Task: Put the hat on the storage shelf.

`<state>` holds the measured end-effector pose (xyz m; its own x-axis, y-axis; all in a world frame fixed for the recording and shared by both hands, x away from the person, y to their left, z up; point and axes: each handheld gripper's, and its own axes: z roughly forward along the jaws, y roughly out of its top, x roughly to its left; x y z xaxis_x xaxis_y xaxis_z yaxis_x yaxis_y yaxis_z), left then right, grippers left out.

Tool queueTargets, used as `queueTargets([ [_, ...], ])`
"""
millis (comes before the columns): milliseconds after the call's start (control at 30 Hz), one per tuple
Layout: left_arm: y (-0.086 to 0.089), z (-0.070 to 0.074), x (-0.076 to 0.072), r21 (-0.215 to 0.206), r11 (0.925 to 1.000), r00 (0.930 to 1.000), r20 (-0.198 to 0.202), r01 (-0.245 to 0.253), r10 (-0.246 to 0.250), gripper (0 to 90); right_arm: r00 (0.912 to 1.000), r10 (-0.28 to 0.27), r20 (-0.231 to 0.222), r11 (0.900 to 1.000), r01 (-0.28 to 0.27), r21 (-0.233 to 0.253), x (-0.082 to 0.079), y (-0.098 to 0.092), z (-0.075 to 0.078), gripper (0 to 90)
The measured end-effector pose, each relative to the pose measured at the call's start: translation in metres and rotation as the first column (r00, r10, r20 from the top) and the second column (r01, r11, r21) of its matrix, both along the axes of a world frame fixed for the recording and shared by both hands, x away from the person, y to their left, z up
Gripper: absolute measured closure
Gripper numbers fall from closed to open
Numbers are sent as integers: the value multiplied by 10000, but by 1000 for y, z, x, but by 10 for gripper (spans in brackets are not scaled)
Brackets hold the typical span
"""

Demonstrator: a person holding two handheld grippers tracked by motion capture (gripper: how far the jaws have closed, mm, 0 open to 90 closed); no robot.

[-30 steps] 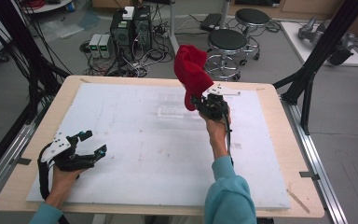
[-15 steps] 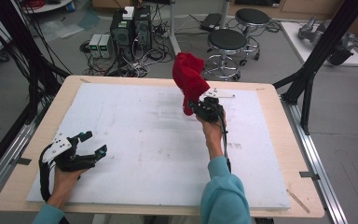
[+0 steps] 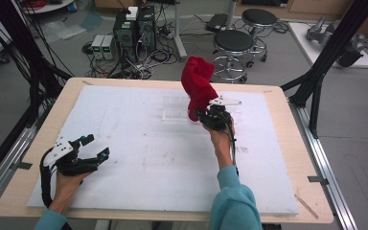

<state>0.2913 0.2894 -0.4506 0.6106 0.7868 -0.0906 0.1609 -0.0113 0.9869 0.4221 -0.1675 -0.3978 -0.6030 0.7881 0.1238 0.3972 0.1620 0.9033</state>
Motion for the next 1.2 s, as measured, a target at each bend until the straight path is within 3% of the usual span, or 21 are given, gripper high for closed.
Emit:
queueTargets([
  [167,0,0,0,10,10000,10000,-9,-19,19,138,9998,198,-47,9998,-198,-24,-6,0,6,569],
  [233,-1,0,0,37,10000,10000,14,-20,20,138,9999,146,-35,9997,-146,-173,-11,0,11,394],
  [400,0,0,0,0,10000,10000,-22,1,-1,138,9997,253,5,9989,-253,-394,-27,0,24,225],
  [633,0,0,0,-4,10000,10000,0,21,-21,139,9970,527,570,9965,-488,-684,-63,-18,38,161],
  [767,0,0,0,3,10000,10000,31,0,0,139,9968,569,554,9934,-510,-1024,-81,-38,41,128],
  [900,-1,0,-1,-1,10000,10000,68,16,-16,138,9903,672,1215,9948,-572,-846,-105,-57,46,128],
  [1033,-1,0,-3,-28,10000,9998,201,-93,94,138,9846,637,1629,9929,-461,-1098,-127,-77,37,126],
  [1200,0,-1,-4,-24,9999,9994,334,-103,104,138,9711,231,2376,9985,-105,-540,-152,-97,15,124],
])
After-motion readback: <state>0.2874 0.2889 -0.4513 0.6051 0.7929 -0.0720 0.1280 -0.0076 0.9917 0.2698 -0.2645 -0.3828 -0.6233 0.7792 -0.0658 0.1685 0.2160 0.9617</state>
